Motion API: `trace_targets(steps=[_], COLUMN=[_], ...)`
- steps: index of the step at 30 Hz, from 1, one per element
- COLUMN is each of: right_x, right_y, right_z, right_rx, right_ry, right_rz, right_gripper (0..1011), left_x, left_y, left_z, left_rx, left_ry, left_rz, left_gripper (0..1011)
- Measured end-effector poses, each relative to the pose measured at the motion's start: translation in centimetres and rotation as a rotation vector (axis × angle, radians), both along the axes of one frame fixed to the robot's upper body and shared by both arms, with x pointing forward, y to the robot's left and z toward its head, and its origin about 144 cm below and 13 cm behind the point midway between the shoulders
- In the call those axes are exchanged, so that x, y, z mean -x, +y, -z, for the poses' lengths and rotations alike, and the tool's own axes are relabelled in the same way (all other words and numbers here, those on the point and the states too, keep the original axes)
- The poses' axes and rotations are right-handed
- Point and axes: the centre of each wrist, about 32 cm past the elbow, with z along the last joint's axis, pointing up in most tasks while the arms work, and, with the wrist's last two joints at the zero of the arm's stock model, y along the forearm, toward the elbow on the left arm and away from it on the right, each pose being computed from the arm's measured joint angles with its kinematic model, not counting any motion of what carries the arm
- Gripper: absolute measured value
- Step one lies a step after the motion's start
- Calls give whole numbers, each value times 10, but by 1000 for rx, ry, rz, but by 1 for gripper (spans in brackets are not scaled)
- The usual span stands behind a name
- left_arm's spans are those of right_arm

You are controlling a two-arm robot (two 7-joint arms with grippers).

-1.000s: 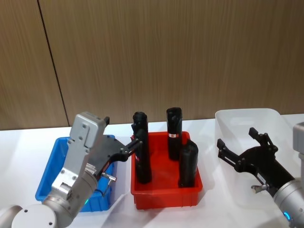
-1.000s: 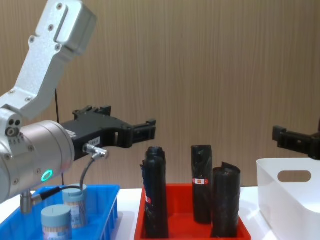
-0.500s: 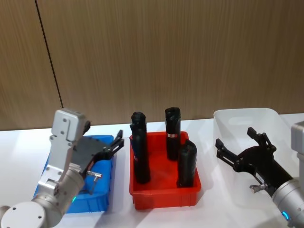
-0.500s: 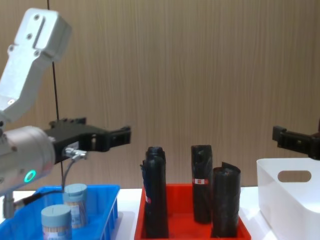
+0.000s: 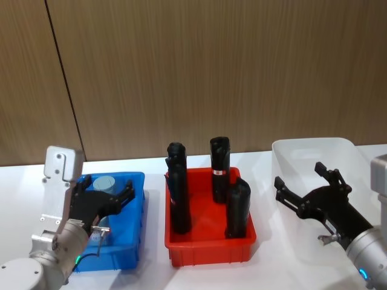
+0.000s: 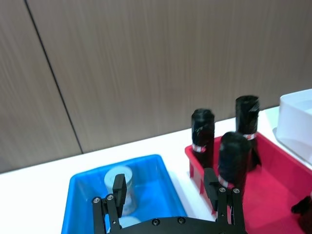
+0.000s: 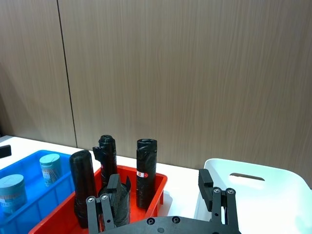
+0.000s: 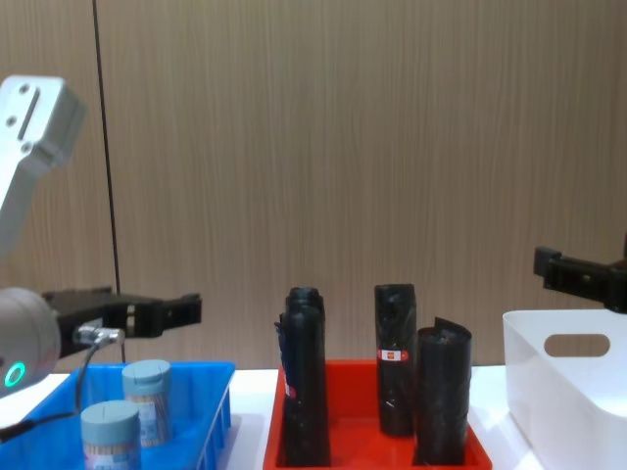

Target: Pick the cotton swabs from the blue box and place them into the white box.

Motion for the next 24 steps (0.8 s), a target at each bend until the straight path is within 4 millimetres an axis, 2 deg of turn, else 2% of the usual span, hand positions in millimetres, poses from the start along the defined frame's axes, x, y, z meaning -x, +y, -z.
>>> trace_targets(steps=[24], right_x=[0], right_y=[0], right_z=[0], right_rx=[0], right_ry=[0], right_rz=[0], right_gripper=[1002], left_x=[-15], left_y=[17], left_z=[14], left_rx=[46], left_ry=[204], left_rz=[-75], left_gripper=[1004])
